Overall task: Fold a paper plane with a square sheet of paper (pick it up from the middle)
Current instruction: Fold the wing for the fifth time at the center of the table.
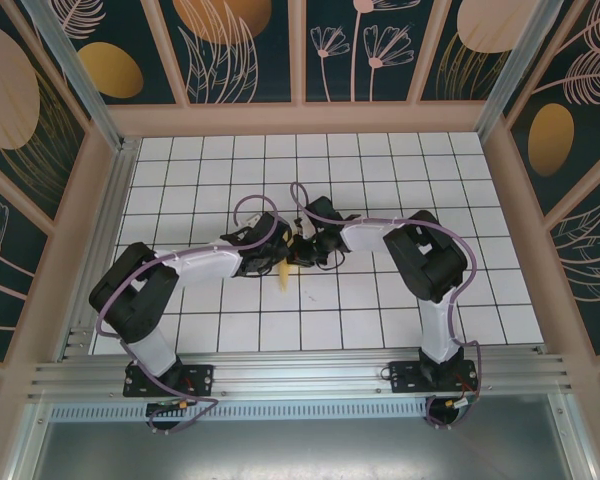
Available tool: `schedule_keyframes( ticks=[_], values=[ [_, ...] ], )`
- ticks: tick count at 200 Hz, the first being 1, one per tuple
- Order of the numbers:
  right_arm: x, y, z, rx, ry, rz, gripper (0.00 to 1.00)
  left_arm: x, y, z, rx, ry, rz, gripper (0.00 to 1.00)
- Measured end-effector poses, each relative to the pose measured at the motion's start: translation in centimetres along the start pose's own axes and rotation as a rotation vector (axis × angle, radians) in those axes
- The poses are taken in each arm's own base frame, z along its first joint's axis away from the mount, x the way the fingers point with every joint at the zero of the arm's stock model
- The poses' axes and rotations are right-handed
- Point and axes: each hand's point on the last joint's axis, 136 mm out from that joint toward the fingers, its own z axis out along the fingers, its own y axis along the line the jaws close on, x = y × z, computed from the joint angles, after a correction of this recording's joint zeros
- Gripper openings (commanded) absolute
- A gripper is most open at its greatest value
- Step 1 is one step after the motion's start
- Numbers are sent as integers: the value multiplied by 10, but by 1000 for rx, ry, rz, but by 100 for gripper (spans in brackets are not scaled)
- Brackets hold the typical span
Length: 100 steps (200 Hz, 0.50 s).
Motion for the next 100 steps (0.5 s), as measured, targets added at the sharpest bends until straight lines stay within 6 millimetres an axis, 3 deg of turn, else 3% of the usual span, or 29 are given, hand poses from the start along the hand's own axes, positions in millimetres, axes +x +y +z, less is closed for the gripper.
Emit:
schedule_keyframes(
  ticks=[100],
  values=[
    [-1, 0, -2, -66, -2, 19, 9, -1, -2, 11, 19, 5, -50, 7]
  ],
)
